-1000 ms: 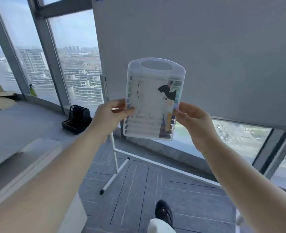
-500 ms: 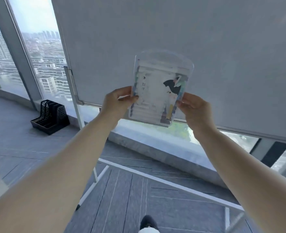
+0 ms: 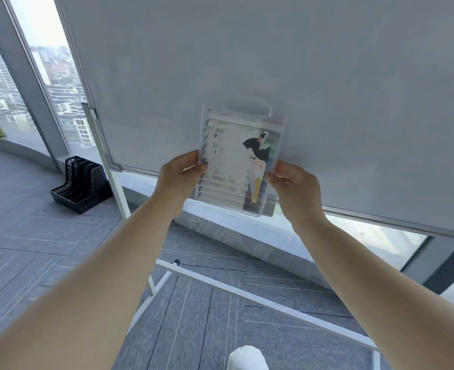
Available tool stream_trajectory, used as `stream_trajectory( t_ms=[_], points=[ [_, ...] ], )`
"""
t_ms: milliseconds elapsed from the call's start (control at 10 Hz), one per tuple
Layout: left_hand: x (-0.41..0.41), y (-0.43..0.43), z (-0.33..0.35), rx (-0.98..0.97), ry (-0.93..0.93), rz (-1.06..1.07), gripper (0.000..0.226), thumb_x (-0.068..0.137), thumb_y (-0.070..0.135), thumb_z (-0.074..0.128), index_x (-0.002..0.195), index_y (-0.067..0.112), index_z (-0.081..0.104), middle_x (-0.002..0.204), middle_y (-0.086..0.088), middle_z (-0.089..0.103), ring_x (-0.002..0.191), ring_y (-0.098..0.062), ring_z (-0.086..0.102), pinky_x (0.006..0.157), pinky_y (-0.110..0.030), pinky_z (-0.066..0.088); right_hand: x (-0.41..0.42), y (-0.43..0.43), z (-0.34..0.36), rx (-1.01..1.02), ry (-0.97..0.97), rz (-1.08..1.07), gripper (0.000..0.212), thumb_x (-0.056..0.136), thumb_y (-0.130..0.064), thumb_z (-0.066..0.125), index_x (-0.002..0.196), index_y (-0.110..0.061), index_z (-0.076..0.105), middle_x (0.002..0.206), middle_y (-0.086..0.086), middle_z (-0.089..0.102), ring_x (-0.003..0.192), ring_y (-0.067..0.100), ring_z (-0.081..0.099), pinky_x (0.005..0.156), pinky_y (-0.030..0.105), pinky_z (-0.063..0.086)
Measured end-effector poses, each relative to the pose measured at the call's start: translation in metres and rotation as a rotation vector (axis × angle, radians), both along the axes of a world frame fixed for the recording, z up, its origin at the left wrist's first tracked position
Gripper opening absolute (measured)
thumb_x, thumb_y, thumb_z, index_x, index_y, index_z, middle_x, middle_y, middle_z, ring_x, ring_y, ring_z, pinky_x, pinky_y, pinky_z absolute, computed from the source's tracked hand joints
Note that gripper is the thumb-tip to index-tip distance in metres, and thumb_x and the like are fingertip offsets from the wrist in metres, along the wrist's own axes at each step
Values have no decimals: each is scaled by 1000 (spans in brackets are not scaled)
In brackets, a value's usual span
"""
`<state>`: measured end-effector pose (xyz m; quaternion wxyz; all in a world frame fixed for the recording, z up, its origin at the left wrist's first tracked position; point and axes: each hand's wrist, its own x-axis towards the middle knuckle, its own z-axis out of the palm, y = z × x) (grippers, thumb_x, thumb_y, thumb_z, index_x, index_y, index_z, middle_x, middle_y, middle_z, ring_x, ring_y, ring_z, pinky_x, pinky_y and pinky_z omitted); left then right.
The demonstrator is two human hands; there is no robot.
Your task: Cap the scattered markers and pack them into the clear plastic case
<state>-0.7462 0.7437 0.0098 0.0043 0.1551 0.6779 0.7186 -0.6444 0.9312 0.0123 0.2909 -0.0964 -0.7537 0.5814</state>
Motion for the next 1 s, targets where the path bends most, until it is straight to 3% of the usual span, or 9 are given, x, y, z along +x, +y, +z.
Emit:
stream_trajectory(
  t_ms=[100,200,300,500,600,700,800,900,1000],
  points=[
    [-5,3,-6,-44,-5,20,30,90,5,60,106,30,67,108,7,70,101,-13,66,91,-30,51,-5,0,-4,28,2,-20,22,90,-14,61,107,-23,71,98,-10,72,90,3,67,86,21,51],
    [-8,6,-11,-128,15,33,30,91,10,60,97,38,66,109,11,68,103,-14,65,96,-40,50,-8,1,-5,55,6,-62,24,90,-17,62,111,-21,70,101,-8,72,92,7,66,89,26,51],
    [-9,10,-14,-144,14,57,28,92,12,58,98,39,63,113,10,66,105,-15,63,96,-41,50,-6,0,-7,45,7,-103,23,88,-21,64,111,-24,68,103,-11,70,92,6,64,88,24,49],
    [-3,14,-11,-173,52,76,33,93,11,53,123,22,58,114,6,66,99,-13,65,77,-23,52,-5,-1,-13,60,-6,-97,18,90,-26,62,108,-27,63,102,-11,67,93,8,63,87,29,51],
    [0,13,-8,-168,49,82,33,93,12,53,123,24,57,116,7,64,101,-14,64,81,-27,54,-4,-2,-13,72,-13,-91,17,91,-26,61,108,-27,62,102,-10,67,92,9,63,87,31,51],
    [1,11,-7,-189,67,74,34,92,15,54,125,25,57,120,6,63,103,-13,64,85,-32,55,-3,-2,-13,89,-20,-87,15,91,-27,61,106,-29,60,103,-12,65,89,4,61,87,31,51],
    [3,9,-4,-189,74,78,36,93,16,56,128,25,55,123,7,61,100,-6,62,72,-19,51,-1,1,-11,131,-36,-109,30,91,-29,61,119,-20,59,111,-10,63,84,-4,57,82,24,48],
    [7,7,-1,-196,44,98,43,91,19,59,133,25,50,127,8,58,106,-9,59,74,-19,47,2,2,-12,138,-49,-113,38,91,-30,61,127,-19,54,114,-10,61,83,-5,55,81,22,45],
    [13,3,4,-208,44,153,52,92,19,60,139,26,41,134,6,48,111,-9,54,89,-28,44,7,5,-12,129,-44,-138,37,92,-30,59,127,-22,54,117,-10,59,83,-7,53,77,18,41]
  ],
)
